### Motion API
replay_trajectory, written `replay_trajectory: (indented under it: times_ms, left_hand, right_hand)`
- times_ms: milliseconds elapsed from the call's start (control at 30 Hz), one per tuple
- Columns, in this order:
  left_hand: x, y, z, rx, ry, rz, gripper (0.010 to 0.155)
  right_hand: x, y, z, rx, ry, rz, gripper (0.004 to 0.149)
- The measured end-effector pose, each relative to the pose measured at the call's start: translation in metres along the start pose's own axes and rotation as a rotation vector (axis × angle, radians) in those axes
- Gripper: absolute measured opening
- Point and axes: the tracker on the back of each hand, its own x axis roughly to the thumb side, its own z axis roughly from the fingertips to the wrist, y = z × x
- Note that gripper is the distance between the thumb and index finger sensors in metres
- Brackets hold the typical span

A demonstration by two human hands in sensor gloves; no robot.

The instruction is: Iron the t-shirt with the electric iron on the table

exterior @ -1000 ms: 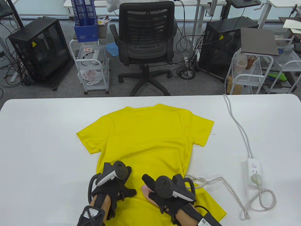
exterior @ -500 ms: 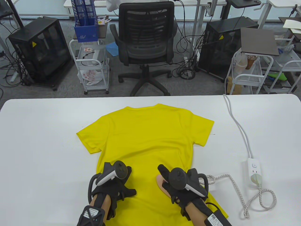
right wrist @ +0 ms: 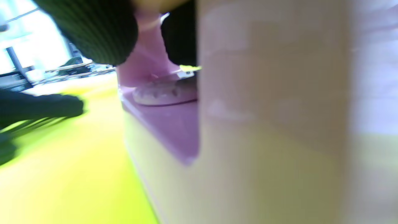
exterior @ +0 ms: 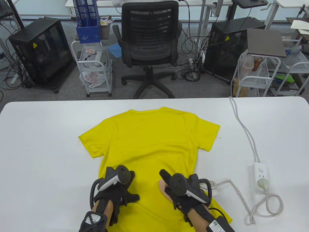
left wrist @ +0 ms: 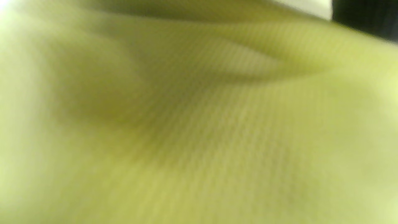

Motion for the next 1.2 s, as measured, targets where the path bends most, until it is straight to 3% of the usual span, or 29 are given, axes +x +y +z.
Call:
replay_trajectory:
  times_ms: [133, 267, 367, 467, 600, 700, 800, 933, 1033, 1200]
  left_hand:
    - [0.000, 0.000, 0.000, -0.001, 0.001, -0.001, 0.101]
    - [0.000, 0.000, 0.000, 0.000, 0.000, 0.003, 0.100]
    - [0.000, 0.000, 0.000, 0.000, -0.001, 0.003, 0.100]
    - [0.000, 0.000, 0.000, 0.000, -0.001, 0.003, 0.100]
    - [0.000, 0.000, 0.000, 0.000, -0.001, -0.001, 0.100]
    - [0.000, 0.000, 0.000, 0.000, -0.001, -0.001, 0.100]
    - [0.000, 0.000, 0.000, -0.001, -0.001, 0.000, 0.101]
    - [0.000, 0.000, 0.000, 0.001, -0.002, 0.004, 0.100]
    - [0.000, 0.000, 0.000, 0.001, -0.002, 0.005, 0.100]
    - [0.000, 0.000, 0.000, 0.001, -0.001, 0.005, 0.100]
  right_hand:
    - [0.004, 0.002, 0.003, 0.069, -0.042, -0.080, 0.067]
    - [0.046, 0.013, 0.012, 0.184, -0.212, -0.113, 0.071]
    - [0.067, 0.017, 0.019, 0.186, -0.265, -0.056, 0.069]
    - [0.060, 0.015, 0.016, 0.160, -0.248, -0.051, 0.067]
    - [0.018, 0.004, 0.004, 0.054, -0.078, -0.015, 0.066]
    - [-0.004, 0.000, 0.001, 0.043, -0.023, -0.062, 0.067]
    - [0.005, 0.003, 0.003, 0.097, -0.074, -0.108, 0.067]
    - [0.049, 0.014, 0.013, 0.191, -0.232, -0.112, 0.066]
    - [0.064, 0.017, 0.018, 0.204, -0.285, -0.084, 0.066]
    - [0.040, 0.010, 0.009, 0.105, -0.188, -0.020, 0.066]
